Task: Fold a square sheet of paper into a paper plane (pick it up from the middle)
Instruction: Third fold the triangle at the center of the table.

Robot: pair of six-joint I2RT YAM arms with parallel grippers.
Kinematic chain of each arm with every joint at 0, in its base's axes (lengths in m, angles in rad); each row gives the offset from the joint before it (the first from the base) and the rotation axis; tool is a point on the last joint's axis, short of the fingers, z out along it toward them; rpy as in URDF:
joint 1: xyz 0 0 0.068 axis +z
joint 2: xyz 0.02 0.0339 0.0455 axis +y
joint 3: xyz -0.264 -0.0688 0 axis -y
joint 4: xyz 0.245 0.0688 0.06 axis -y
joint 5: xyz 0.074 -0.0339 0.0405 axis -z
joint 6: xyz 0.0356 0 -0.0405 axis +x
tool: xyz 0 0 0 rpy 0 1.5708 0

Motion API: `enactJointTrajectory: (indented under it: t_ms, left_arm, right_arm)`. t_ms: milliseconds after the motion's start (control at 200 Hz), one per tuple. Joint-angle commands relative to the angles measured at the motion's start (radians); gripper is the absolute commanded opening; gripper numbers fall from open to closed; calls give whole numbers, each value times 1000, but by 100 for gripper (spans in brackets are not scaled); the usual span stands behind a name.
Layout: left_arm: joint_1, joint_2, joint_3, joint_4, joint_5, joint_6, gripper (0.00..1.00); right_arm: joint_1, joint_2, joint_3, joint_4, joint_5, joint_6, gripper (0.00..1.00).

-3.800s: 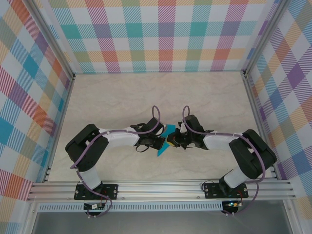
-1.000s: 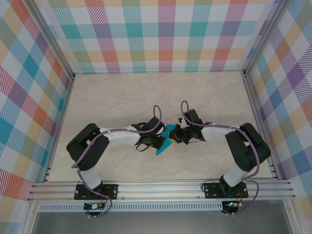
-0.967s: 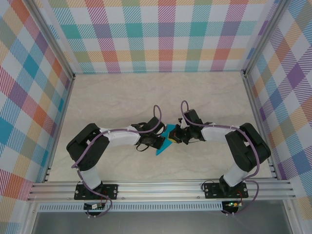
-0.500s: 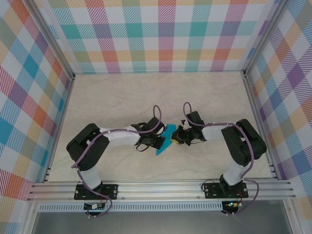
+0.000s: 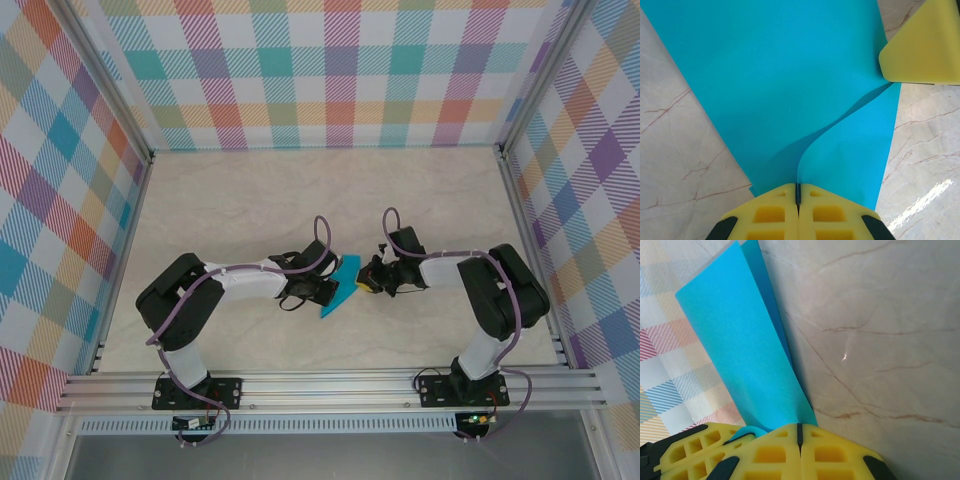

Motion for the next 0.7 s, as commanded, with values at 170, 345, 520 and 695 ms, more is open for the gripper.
enactJointTrajectory:
  t_ms: [170,345,520,695]
  left_arm:
    - [13,40,-42,-57,-20,-9,0]
    - [13,41,-33,-60,-18,-7,0]
    - [12,43,-30,-61,-16,-7,0]
    - [12,48,-27,-62,-12,-6,0]
  right_arm:
    - [5,-177,-14,-84,25,1,3]
    - [38,-182,-45,-6,-20,63,5]
    - [98,-101,-37,85,-35,124,3]
    - [137,-42,-20,108,-23,137,2]
